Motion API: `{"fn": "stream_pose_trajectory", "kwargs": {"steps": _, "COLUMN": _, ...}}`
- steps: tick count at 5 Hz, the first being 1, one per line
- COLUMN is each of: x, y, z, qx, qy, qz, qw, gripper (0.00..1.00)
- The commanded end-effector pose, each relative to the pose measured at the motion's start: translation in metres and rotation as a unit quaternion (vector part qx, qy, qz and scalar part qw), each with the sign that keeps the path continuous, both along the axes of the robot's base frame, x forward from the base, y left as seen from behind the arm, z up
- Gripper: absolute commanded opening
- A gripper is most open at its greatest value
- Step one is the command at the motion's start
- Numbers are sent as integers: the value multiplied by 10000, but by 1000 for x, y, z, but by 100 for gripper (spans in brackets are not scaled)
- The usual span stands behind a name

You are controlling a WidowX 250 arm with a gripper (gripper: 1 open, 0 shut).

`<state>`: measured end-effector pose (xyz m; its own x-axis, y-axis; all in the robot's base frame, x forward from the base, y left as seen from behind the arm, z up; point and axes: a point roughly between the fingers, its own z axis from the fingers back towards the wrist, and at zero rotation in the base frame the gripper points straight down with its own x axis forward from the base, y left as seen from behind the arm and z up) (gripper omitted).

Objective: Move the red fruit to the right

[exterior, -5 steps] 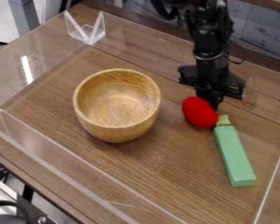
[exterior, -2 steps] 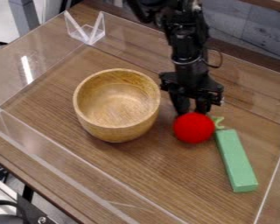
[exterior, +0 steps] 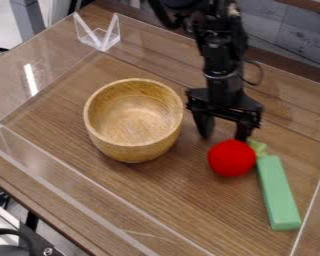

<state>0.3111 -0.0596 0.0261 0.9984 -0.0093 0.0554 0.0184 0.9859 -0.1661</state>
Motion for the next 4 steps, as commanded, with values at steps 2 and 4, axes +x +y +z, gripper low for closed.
{"fn": "stream_pose_trajectory", "kwargs": {"steps": 2, "x": 7, "y": -8, "z": 22, "qx": -62, "qy": -400, "qz": 363, "qw": 9985, "gripper": 0}}
{"fn": "stream_pose_trajectory", "kwargs": {"steps": 4, "x": 16, "y": -3, "z": 14, "qx": -47, "qy": -502, "qz": 256, "qw": 9984, "gripper": 0}}
